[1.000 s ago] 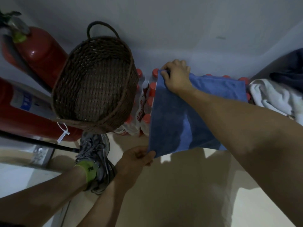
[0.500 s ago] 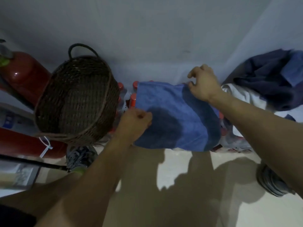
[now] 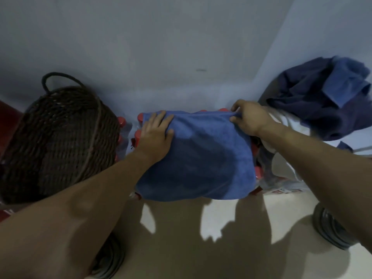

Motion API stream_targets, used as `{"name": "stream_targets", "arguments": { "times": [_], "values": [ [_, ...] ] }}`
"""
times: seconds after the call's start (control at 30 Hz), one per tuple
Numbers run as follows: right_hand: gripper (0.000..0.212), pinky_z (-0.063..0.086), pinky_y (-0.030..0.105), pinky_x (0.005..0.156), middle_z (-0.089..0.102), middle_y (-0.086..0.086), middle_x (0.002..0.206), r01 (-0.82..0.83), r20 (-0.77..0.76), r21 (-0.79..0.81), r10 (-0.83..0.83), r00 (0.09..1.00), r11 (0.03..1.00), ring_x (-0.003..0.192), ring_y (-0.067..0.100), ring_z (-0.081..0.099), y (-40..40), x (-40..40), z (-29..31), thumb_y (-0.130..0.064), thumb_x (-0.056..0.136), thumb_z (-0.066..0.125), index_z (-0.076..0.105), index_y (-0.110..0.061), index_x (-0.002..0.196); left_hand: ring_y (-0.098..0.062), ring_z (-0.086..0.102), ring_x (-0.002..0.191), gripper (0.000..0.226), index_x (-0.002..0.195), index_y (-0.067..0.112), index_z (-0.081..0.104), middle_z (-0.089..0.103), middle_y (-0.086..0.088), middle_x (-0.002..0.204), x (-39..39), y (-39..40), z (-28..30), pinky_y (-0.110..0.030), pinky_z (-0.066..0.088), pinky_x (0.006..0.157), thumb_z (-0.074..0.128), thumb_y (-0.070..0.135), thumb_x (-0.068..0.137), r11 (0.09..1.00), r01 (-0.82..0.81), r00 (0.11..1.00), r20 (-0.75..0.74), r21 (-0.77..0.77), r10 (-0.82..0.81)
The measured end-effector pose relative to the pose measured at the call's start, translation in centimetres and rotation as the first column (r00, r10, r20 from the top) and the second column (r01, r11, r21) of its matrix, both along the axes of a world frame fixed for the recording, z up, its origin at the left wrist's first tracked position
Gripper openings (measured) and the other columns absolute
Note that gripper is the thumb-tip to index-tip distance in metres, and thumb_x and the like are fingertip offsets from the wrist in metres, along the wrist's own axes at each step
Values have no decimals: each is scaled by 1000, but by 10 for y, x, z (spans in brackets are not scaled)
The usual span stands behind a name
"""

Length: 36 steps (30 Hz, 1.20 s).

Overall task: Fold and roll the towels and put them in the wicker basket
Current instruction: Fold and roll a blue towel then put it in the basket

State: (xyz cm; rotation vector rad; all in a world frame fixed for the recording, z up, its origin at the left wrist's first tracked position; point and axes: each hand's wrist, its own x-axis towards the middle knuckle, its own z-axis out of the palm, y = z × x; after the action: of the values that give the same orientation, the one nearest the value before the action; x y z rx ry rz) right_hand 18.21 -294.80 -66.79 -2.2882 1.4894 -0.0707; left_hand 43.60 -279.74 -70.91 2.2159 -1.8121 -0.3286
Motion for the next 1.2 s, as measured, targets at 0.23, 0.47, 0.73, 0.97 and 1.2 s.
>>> {"name": "stream_targets", "arguments": {
  "times": [0.23,0.47,0.73,0.97,1.2],
  "values": [
    [13,48,22,60,64,9,80,116,307,328,-222,926,938,67,16,58,-10,-14,19,-7,84,75,64,-9,90,-36,42,129,42,141,13,46,45,-13,143,6,-10,6,-50,34,108,43,20,100,995,12,1000,16,-102,-10],
    [22,61,38,77,71,16,93,94,498,732,-624,603,675,80,26,70,-2,-17,11,-7,86,71,68,4,105,-34,52,111,33,120,12,64,58,-16,118,45,-45,31,-43,43,101,67,16,88,993,-43,999,-23,112,45],
    [11,56,23,57,66,3,78,295,557,508,-570,604,809,59,10,64,-13,-10,-14,-4,90,67,69,-5,101,-27,58,85,23,77,16,60,65,-10,84,60,-61,47,-31,45,73,82,23,75,961,-91,993,-53,263,108],
    [8,51,30,84,68,5,92,367,482,203,-419,770,908,88,22,64,-11,-4,-29,-17,96,59,67,-17,95,-18,57,70,16,94,3,69,64,-9,80,64,-54,45,-20,50,60,75,13,83,925,-316,793,-477,211,380],
    [13,43,35,80,66,11,101,421,382,-82,-361,851,904,95,31,59,7,8,-27,-20,95,49,58,-12,102,-21,56,78,22,88,4,68,62,-10,82,55,-48,29,-27,39,68,70,26,88,895,-438,838,-323,85,440]
  ]
}}
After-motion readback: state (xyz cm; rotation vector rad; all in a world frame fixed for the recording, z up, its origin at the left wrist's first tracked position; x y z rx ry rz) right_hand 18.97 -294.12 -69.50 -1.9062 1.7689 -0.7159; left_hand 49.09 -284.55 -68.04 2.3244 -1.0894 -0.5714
